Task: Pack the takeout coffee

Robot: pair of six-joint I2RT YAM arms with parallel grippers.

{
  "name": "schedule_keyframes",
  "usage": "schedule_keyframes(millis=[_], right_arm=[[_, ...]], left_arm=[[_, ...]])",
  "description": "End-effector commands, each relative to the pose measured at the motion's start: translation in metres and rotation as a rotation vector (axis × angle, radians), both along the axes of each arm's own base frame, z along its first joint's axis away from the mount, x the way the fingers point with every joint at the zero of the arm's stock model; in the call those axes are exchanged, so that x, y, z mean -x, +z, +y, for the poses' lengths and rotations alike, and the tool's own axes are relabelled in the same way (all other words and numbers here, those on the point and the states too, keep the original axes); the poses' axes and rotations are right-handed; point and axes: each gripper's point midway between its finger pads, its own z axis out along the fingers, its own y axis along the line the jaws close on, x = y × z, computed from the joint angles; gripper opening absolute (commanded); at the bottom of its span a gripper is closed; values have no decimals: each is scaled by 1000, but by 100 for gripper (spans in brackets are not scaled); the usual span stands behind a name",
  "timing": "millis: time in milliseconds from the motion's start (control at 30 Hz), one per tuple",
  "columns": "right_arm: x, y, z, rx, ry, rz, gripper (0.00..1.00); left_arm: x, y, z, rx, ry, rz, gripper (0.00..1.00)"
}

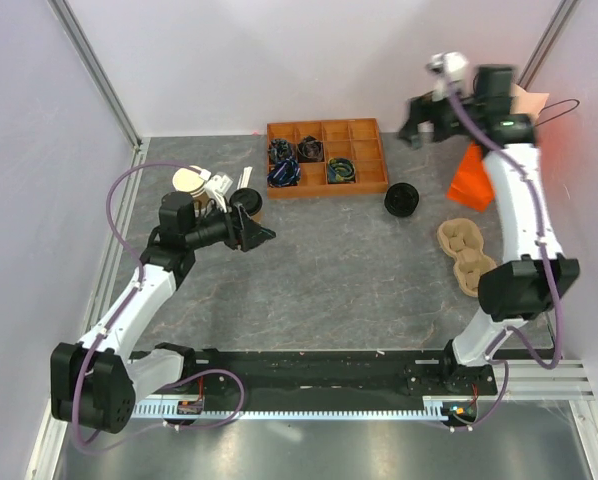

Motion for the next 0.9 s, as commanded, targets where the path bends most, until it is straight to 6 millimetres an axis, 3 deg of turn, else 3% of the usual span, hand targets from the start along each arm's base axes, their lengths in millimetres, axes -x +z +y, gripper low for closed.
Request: schedule_keyframes(millis=[0,67,100,200,300,333,567,600,667,700,733,767,800,867], right_arm=[[24,57,-131,148,-213,-108,98],[28,68,-167,187,-264,-136,98],[28,64,-200,228,-312,-135,98],[27,59,-245,283,-380,-135,98],[16,57,-268,287,-405,-149,98],[14,60,-270,303,-399,-161,98],[0,22,-270,358,-267,-112,98],[10,9,-264,342,-238,-58,98],[29,4,-249,367,-140,-39,98],[50,-19,-234,321,-78,48,96],[68,-13,-224,390,6,9,95],[82,-20,-217,404,55,23,94],[106,-49,-206,390,124,113,93],[138,-59,-194,487,248,107,92]], left_arm=[[5,24,0,-37,-57,-119,71],[5,30,2,-48,-55,-149,72],[6,34,2,-49,-58,-163,73],[9,38,3,-61,-61,-172,76],[11,37,4,-71,-67,-158,77],[12,34,5,-76,-66,-144,78],[17,33,6,-79,-66,-135,79],[18,34,6,-79,-68,-140,79],[20,36,6,-82,-70,-148,79],[21,37,7,-85,-71,-158,79],[21,38,7,-89,-70,-163,79],[22,38,8,-90,-70,-164,79],[23,39,8,-91,-73,-168,79],[24,39,6,-89,-86,-161,79]])
